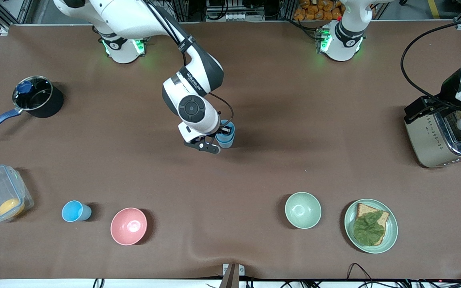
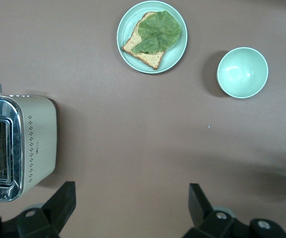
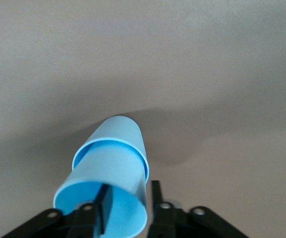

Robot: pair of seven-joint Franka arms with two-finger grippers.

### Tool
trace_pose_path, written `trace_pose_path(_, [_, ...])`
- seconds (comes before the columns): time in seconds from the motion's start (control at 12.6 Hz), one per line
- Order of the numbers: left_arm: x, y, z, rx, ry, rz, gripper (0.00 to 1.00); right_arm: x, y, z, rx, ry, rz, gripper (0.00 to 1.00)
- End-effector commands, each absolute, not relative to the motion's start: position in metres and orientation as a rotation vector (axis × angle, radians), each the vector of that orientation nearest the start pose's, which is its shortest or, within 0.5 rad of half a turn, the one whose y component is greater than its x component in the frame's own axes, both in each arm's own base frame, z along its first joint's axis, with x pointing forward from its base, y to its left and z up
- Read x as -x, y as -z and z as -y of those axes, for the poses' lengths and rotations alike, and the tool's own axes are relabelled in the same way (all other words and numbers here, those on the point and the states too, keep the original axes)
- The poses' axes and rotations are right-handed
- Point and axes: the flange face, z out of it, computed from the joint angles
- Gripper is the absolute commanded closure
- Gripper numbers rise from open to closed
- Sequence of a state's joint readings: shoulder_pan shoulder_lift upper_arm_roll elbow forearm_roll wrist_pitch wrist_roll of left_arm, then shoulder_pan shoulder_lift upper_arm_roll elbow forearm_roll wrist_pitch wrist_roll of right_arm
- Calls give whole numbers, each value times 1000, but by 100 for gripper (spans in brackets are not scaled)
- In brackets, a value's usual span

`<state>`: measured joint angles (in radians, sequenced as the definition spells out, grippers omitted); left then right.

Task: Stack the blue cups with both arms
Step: 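Open the right gripper and draw it back from the stacked cups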

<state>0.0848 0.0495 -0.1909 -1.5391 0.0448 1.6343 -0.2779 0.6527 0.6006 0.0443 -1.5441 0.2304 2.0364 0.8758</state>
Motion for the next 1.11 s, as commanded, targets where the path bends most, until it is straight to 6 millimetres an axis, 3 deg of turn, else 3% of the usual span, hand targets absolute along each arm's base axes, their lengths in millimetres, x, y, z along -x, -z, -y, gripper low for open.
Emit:
trace_pose_path(0.0, [-572, -624, 51, 3104, 106, 241, 0, -541, -326, -435, 2992, -353, -485, 0])
trace_pose_path(0.16, [-573, -623, 50, 3104, 103, 244, 0, -569, -363, -396, 2985, -368, -507, 0])
trace_pose_path(0.24, [-573, -622, 50, 3103, 101, 239, 0, -579, -377, -373, 2993, -363, -439, 0])
trace_pose_path(0.4, [-573, -623, 49, 3107, 102, 163, 0, -605, -387, -315, 2990, -368, -327, 0])
trace_pose_path(0.71, [-573, -624, 48, 3107, 104, 158, 0, -647, -406, -178, 2971, -317, -50, 0])
trace_pose_path(0.79, [-572, -626, 48, 3107, 102, 158, 0, -649, -416, -145, 2979, -287, 22, 0])
trace_pose_path(1.03, [-569, -634, 49, 3106, 85, 155, 0, -630, -461, -86, 2997, -230, 148, 0])
